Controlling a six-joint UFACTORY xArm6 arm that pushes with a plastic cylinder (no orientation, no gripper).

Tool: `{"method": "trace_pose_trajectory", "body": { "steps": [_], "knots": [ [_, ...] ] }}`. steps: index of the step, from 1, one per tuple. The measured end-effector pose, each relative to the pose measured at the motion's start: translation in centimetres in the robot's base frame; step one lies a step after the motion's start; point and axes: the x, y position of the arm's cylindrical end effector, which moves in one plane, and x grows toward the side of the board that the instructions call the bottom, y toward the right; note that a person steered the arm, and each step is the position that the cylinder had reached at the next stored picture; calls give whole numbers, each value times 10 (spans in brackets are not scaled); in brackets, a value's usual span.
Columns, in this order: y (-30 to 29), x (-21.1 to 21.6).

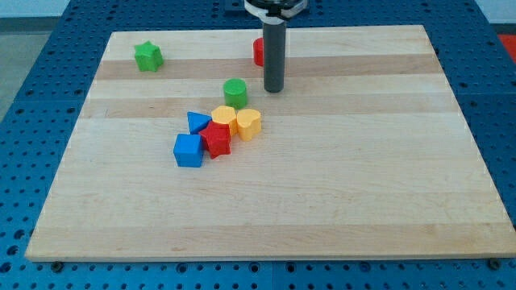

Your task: Push the green star slightly upwards

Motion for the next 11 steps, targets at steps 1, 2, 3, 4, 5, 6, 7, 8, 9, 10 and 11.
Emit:
{"method": "trace_pose_trajectory", "body": {
  "steps": [1, 2, 3, 4, 5, 6, 7, 8, 9, 10, 11],
  "knots": [
    [-35, 2],
    [-84, 19],
    [-132, 36],
    [-161, 43],
    [-210, 51],
    [-225, 10],
    [-233, -1],
    [-234, -22],
    [-234, -29],
    [-217, -29],
    [-211, -29]
  ]
}}
